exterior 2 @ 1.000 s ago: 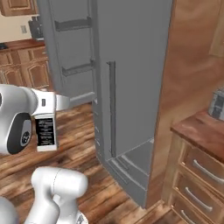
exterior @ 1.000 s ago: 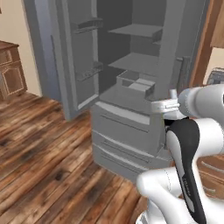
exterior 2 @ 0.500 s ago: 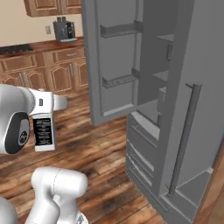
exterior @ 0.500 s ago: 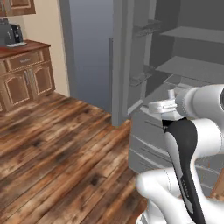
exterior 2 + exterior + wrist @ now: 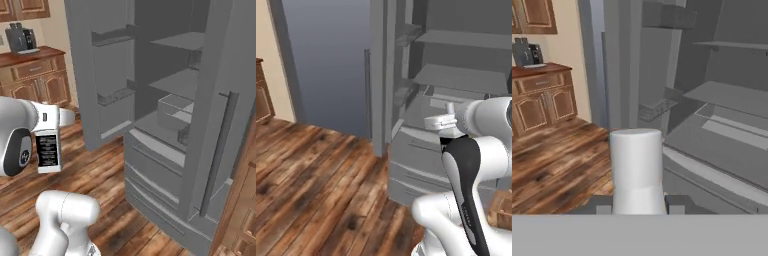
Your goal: Place the liquor and beer on the top shelf of the fridge to keep them out of children's reach, and place the sweet potato on lower shelves for easy access.
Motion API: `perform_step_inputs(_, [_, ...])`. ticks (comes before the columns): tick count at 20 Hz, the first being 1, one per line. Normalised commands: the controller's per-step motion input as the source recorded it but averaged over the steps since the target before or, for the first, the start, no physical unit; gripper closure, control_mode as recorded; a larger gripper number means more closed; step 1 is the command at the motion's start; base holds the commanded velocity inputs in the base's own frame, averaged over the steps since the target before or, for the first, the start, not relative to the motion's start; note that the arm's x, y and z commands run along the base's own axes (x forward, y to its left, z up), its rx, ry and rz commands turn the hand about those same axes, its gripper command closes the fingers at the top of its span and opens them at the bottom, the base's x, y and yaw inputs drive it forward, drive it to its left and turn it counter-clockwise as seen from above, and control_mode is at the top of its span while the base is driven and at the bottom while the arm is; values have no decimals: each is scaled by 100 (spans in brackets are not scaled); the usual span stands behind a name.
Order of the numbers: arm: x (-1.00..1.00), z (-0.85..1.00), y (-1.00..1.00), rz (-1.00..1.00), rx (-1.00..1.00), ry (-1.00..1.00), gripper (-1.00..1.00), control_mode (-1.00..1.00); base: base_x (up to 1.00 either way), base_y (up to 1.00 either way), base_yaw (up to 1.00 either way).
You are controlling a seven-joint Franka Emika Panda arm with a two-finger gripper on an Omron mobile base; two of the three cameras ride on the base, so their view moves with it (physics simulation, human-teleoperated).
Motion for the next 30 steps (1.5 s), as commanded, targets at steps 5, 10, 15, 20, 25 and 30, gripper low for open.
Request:
perform_step_inputs(5, [0, 0, 0, 0, 0, 0, 100, 100, 41, 21, -48])
perform_step_inputs(10, [0, 0, 0, 0, 0, 0, 100, 100, 51, 25, -46])
perform_step_inputs(15, [0, 0, 0, 0, 0, 0, 100, 100, 59, 20, -41])
perform_step_inputs(20, [0, 0, 0, 0, 0, 0, 100, 100, 64, 15, -37])
perform_step_inputs(25, [0, 0, 0, 0, 0, 0, 100, 100, 63, 32, -34])
perform_step_inputs(30, [0, 0, 0, 0, 0, 0, 100, 100, 57, 56, -27])
